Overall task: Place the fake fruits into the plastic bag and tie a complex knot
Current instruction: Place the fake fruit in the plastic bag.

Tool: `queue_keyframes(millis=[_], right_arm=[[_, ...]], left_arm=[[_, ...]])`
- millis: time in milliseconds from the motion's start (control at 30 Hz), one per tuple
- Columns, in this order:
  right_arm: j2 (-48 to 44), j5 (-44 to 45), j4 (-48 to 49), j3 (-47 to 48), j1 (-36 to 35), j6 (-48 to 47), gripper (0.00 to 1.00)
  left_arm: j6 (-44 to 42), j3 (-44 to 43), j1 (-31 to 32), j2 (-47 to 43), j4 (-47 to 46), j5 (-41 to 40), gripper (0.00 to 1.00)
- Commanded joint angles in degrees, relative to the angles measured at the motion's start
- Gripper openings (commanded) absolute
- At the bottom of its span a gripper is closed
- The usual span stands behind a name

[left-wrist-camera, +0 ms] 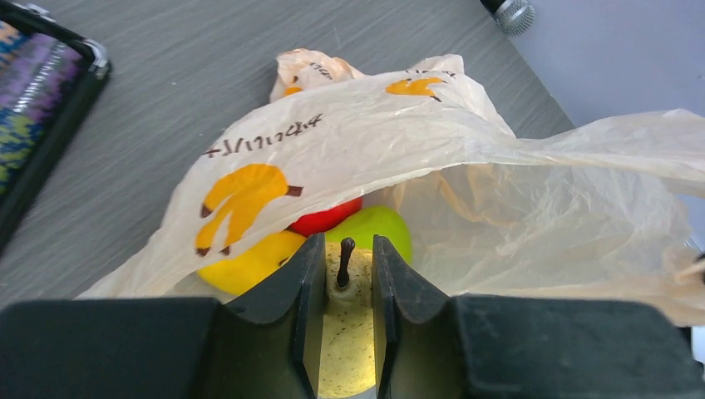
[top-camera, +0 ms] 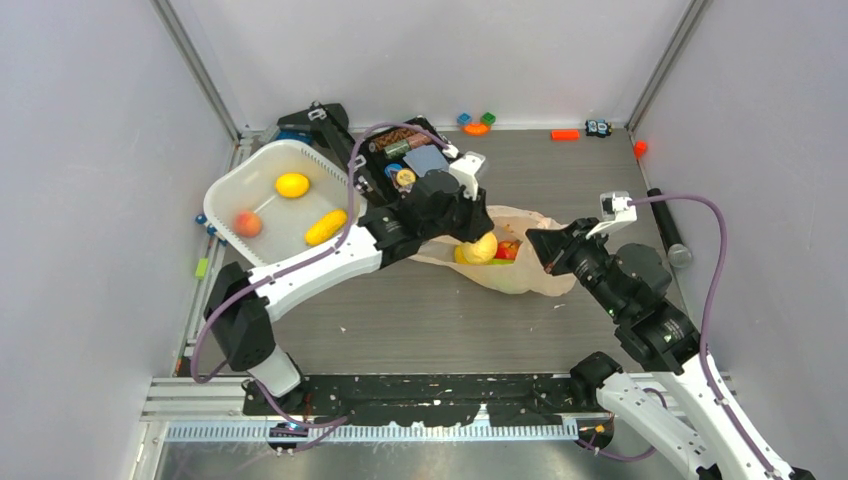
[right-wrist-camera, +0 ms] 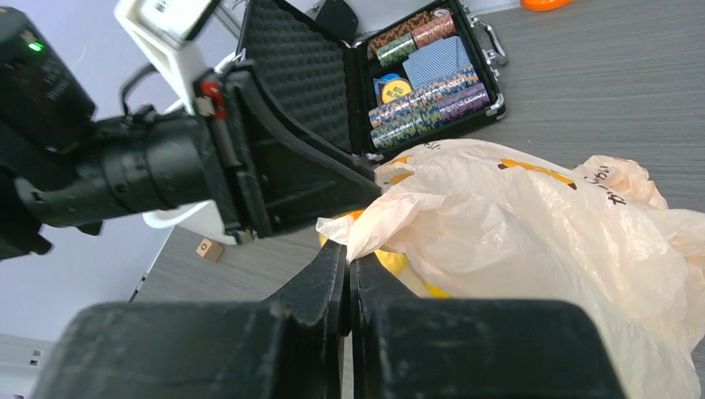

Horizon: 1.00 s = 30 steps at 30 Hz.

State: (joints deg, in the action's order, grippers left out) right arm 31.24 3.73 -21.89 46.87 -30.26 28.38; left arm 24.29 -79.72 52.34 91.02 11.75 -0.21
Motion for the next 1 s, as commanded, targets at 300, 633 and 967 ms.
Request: queue_keyframes(millis=[300, 633, 967], right_arm=[[-0.17, -1.38, 3.13, 1.11, -0.24, 0.56, 0.05], [-0.43, -0.84, 3.28, 0.53, -0.24, 1.22, 0.05], [-0.29, -0.23, 3.45, 0.17, -0.24, 1.59, 0.05]], left_arm=[[4.61, 1.02, 4.11, 5.33, -21.13, -8.66, 0.03], [9.79, 4.11, 7.50, 8.28, -25.04, -12.29, 0.04], [14.76, 7.41, 7.93, 9.28, -25.94, -7.14, 0.59]])
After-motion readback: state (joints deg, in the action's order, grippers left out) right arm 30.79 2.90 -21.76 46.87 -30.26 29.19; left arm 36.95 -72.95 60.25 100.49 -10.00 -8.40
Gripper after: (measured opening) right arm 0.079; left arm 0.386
